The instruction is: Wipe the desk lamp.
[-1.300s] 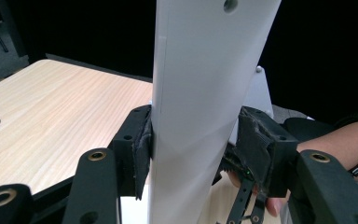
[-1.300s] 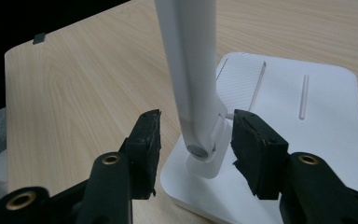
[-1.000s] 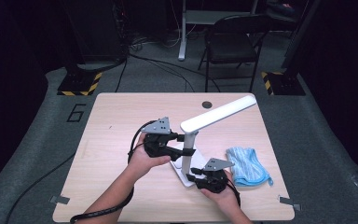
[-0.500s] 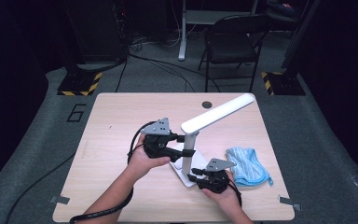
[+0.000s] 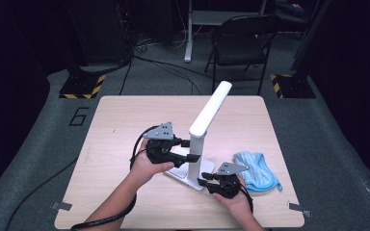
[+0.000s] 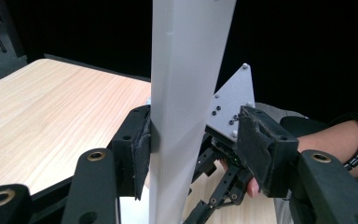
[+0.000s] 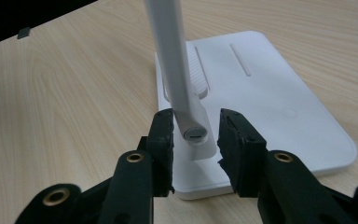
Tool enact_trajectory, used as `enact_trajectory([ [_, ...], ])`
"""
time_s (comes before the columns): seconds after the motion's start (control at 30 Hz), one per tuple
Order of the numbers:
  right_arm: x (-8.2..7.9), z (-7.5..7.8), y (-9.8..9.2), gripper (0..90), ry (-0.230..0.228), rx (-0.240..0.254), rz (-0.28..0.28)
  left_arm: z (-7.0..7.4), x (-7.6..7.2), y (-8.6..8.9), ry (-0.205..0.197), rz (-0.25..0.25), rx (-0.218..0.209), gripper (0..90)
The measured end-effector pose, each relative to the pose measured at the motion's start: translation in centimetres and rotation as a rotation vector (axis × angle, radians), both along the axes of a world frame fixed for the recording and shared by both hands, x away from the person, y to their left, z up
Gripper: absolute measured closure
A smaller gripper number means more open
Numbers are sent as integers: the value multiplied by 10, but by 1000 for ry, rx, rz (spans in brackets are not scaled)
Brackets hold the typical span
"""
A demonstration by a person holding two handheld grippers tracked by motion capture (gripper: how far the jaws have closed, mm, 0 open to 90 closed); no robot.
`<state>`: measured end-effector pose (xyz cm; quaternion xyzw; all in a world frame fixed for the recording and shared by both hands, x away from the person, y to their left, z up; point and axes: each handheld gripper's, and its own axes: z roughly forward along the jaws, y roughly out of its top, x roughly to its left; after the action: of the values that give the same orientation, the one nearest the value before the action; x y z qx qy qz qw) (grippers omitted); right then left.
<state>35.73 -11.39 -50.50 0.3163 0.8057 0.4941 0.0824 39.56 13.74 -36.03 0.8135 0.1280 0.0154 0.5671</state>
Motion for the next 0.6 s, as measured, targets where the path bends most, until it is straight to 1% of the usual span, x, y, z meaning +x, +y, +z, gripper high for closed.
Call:
enact_trajectory([
  [0.1, 1, -1, -1, 657, 4, 12, -14, 0, -1, 0, -3, 2, 1, 457],
  [0.2, 2, 0, -3, 657, -1, 4, -15, 0, -1, 1, -2, 6, 4, 461],
  [0.3, 3, -1, -4, 658, 7, 12, -24, 0, -1, 0, -3, 7, -3, 474],
  [0.37, 4, -1, -5, 657, 15, 14, -34, 0, -2, 0, -14, 15, 1, 496],
  [0.47, 5, -1, -7, 655, 14, 15, -35, 0, -2, -1, -20, 22, 1, 536],
  [0.53, 6, 0, -9, 653, 18, 10, -46, 0, -2, -1, -22, 25, 5, 548],
  [0.6, 7, -1, -9, 652, 15, 19, -48, 0, -2, -2, -24, 22, 6, 553],
])
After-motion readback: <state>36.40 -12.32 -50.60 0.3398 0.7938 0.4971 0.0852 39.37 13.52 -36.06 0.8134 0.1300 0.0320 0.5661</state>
